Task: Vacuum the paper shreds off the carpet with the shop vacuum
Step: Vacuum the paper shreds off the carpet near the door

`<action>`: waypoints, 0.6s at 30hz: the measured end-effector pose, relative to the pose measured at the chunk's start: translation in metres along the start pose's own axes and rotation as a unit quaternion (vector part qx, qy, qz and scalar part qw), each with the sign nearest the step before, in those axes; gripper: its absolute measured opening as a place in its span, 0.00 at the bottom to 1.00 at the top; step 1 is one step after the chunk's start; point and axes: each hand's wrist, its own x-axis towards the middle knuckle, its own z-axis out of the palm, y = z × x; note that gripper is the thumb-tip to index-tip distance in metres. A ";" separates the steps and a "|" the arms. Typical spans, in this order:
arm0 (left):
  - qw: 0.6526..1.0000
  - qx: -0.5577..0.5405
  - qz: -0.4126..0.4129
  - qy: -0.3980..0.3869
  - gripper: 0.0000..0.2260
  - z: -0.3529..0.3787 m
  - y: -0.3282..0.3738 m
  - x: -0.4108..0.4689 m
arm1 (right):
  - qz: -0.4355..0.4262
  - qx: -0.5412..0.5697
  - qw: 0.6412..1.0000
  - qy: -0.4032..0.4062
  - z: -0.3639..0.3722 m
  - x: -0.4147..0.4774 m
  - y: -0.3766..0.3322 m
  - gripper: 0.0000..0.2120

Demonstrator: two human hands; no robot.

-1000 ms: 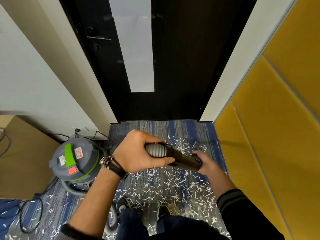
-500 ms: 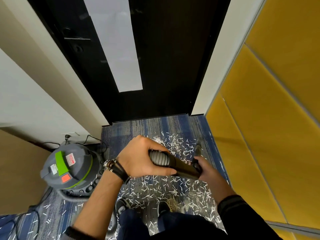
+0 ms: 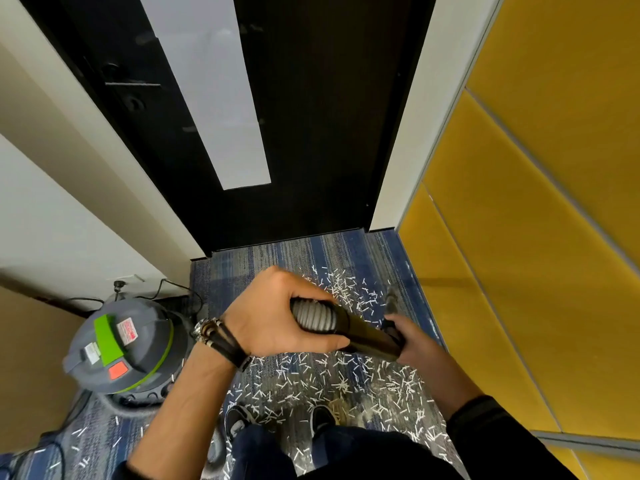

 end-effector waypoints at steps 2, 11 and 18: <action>1.000 0.003 -0.003 0.029 0.17 0.002 -0.005 -0.002 | -0.017 -0.016 1.000 0.014 -0.006 0.000 -0.013 0.08; 0.997 0.041 -0.055 0.030 0.26 0.047 -0.015 0.024 | -0.035 -0.075 0.993 0.089 -0.020 0.022 -0.055 0.12; 0.999 0.021 -0.029 -0.003 0.19 0.025 0.002 0.018 | -0.003 0.003 1.000 0.026 -0.019 0.018 -0.018 0.12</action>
